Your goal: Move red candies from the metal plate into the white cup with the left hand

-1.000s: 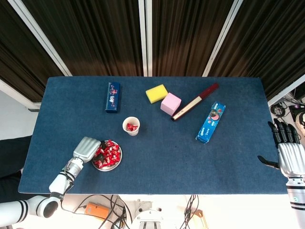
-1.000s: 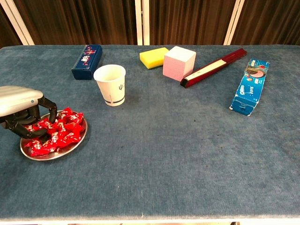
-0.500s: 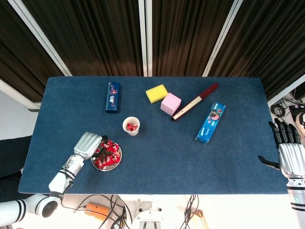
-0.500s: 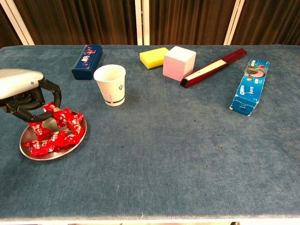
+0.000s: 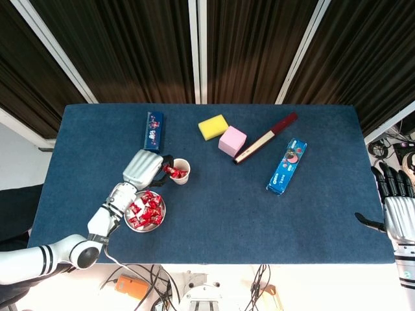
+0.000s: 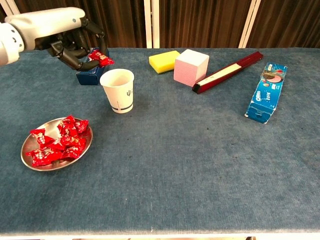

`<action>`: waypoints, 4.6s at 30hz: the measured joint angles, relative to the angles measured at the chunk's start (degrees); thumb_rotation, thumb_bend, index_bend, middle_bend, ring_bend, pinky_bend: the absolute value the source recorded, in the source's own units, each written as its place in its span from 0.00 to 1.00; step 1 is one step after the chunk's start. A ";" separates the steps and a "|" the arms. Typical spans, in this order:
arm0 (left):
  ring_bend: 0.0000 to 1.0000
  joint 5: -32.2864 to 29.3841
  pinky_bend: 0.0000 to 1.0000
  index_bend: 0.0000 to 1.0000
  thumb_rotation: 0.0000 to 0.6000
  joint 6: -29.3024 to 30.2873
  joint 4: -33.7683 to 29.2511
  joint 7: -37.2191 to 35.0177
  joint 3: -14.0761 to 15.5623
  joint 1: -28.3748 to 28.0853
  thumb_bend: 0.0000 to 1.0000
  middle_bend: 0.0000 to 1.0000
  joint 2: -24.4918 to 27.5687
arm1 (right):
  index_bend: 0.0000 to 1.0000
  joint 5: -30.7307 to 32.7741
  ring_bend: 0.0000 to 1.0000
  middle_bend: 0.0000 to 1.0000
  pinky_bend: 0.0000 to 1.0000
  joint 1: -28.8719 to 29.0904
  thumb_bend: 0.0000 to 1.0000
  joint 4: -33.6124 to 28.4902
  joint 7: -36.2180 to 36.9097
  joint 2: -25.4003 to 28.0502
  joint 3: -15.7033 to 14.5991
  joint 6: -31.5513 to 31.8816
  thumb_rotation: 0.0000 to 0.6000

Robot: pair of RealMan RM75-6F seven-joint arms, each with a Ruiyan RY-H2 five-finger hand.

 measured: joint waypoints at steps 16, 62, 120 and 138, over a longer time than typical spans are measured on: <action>0.87 -13.02 0.85 0.38 1.00 -3.94 6.07 6.45 -0.35 -6.75 0.25 0.93 -4.73 | 0.00 0.26 0.00 0.01 0.00 0.16 0.11 0.60 0.58 -0.18 0.17 -0.51 1.00; 0.87 3.95 0.84 0.45 1.00 2.95 2.70 5.41 14.67 7.00 0.25 0.93 -1.11 | 0.00 -0.89 0.00 0.01 0.00 0.79 0.11 -0.37 -0.71 -0.34 0.13 -0.49 1.00; 0.86 -5.47 0.84 0.36 1.00 -0.18 5.90 -1.68 1.03 -2.41 0.23 0.93 -3.51 | 0.00 0.07 0.00 0.01 0.00 0.59 0.11 0.63 0.27 -0.55 0.40 -0.74 1.00; 0.86 8.98 0.84 0.41 1.00 7.78 0.73 -4.87 12.93 7.83 0.24 0.93 2.58 | 0.00 -1.67 0.00 0.01 0.00 1.42 0.11 -0.12 -0.47 -0.60 0.37 -0.66 1.00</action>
